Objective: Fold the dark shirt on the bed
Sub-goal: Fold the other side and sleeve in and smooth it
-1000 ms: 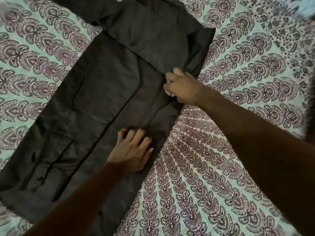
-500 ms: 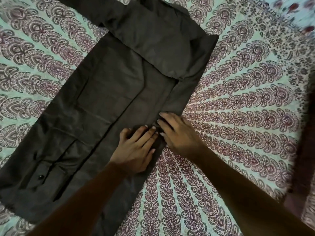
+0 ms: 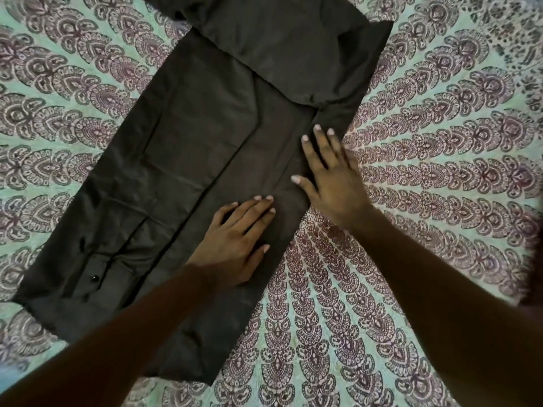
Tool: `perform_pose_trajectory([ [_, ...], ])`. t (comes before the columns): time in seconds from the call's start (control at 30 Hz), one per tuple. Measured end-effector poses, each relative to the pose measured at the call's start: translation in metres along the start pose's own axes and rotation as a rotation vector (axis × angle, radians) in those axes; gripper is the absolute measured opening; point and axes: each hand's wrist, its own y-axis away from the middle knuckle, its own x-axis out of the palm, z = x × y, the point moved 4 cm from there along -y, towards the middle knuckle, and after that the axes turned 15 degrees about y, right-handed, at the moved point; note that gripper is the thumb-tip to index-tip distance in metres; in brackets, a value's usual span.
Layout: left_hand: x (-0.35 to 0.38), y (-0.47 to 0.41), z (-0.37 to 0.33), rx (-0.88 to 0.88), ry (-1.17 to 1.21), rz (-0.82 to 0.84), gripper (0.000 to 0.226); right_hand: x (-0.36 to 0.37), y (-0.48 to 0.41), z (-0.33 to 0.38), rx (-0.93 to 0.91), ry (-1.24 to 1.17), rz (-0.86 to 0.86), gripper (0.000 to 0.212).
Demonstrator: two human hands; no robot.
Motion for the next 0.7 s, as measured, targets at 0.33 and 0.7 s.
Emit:
perform_pose_trajectory([
  [0.33,-0.002,0.153,0.010,0.022,-0.209,0.251,0.080,0.009,0.128,0.116,-0.053,-0.046,0.047,0.078],
  [0.7,-0.013,0.164,0.008,0.020,-0.164,0.289,0.090,0.003,0.210,0.207,-0.076,-0.068,0.128,0.066],
])
